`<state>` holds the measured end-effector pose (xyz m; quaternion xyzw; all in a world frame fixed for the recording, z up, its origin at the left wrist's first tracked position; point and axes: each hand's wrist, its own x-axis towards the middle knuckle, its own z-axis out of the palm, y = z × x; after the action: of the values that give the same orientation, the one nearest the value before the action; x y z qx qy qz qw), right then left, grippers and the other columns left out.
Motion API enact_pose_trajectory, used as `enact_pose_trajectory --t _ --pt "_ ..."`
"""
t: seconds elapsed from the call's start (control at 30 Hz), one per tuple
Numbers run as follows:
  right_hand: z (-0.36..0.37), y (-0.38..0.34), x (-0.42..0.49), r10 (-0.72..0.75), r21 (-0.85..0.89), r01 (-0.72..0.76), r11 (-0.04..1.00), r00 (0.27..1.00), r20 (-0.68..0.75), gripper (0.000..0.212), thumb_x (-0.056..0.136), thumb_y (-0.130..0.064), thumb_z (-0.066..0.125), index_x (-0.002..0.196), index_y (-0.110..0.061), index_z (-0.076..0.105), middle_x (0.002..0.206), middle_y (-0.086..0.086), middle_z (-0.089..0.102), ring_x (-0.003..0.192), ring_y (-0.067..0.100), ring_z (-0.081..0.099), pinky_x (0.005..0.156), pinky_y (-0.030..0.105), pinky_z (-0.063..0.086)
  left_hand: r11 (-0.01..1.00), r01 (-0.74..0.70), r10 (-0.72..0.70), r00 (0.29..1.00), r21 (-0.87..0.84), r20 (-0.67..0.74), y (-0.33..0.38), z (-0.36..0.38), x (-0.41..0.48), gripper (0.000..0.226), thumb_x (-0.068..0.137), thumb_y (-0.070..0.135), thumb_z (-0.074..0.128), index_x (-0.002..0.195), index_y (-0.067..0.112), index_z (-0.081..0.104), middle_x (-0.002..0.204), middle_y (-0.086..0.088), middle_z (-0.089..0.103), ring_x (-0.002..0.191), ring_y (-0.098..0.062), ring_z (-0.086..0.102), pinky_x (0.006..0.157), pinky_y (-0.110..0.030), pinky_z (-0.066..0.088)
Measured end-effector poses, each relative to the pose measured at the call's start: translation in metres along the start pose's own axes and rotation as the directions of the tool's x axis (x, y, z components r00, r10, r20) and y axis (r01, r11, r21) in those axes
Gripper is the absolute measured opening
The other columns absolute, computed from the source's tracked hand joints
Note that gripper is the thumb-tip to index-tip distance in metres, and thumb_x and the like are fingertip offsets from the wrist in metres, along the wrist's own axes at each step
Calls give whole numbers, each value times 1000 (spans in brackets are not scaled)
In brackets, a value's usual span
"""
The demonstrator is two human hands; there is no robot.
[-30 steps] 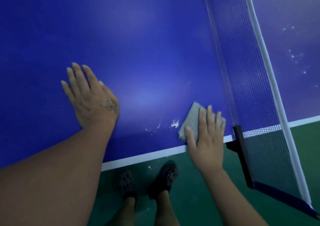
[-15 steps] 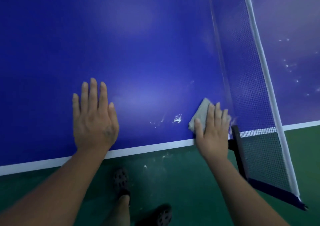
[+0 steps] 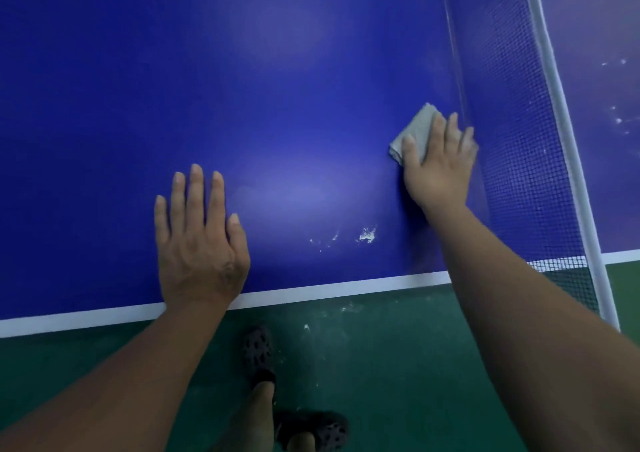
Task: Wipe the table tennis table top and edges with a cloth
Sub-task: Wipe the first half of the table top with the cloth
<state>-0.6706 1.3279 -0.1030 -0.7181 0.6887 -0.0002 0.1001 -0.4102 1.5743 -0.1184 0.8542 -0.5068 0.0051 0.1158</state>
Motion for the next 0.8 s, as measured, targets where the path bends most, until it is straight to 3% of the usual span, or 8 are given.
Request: enact_pose_trajectory --t 0.13,0.27,0.43,0.53,0.63,0.7,0.8 --pt "17 -35 -57 -271 -57 272 960 962 30 74 111 -59 24 172 -18 15 180 7 9 166 36 2 134 53 0 1000 11 -11 1000 -6 6 0 0 -1 65 110 37 32 170 12 27 179 -12 19 167 -30 11 135 -54 10" --pt "28 5 -176 -448 -1 449 894 892 68 72 112 -59 34 172 -22 19 180 0 11 167 31 3 135 54 7 1000 12 -12 1000 -12 5 -1 -2 0 64 111 37 32 170 12 27 178 -13 20 167 -32 12 134 -55 11" --pt "17 54 -179 -403 -21 409 912 906 128 74 111 -61 30 172 -22 15 181 -2 7 167 29 0 135 54 5 1000 10 -10 1000 -3 3 -1 -2 0 64 111 36 33 169 12 28 178 -14 21 166 -32 13 134 -56 12" --pt "14 33 -118 -207 14 207 978 975 78 74 110 -58 28 172 -21 14 181 2 6 167 31 -3 134 54 0 1000 13 -13 1000 -7 12 0 -3 0 64 111 36 34 169 12 28 178 -13 21 166 -32 12 134 -55 11" --pt "15 -22 -69 -73 36 70 997 995 65 74 112 -59 29 172 -20 13 181 7 4 166 36 -3 133 55 -3 1000 17 -17 1000 -10 24 1 -5 1 63 111 36 34 169 12 29 178 -13 20 166 -32 13 135 -54 9" --pt "20 -63 -71 -141 36 139 990 988 62 73 111 -58 35 172 -21 18 180 9 8 166 40 0 133 56 -1 1000 16 -15 999 -17 29 2 -6 0 63 110 36 34 169 13 30 178 -13 20 166 -32 12 135 -54 9" --pt "34 -91 -129 -370 44 369 929 929 23 71 110 -56 40 170 -21 27 179 8 17 165 39 8 133 57 5 1000 12 -12 1000 -19 18 1 -6 1 63 111 35 35 169 12 31 178 -13 21 166 -33 13 135 -54 9"
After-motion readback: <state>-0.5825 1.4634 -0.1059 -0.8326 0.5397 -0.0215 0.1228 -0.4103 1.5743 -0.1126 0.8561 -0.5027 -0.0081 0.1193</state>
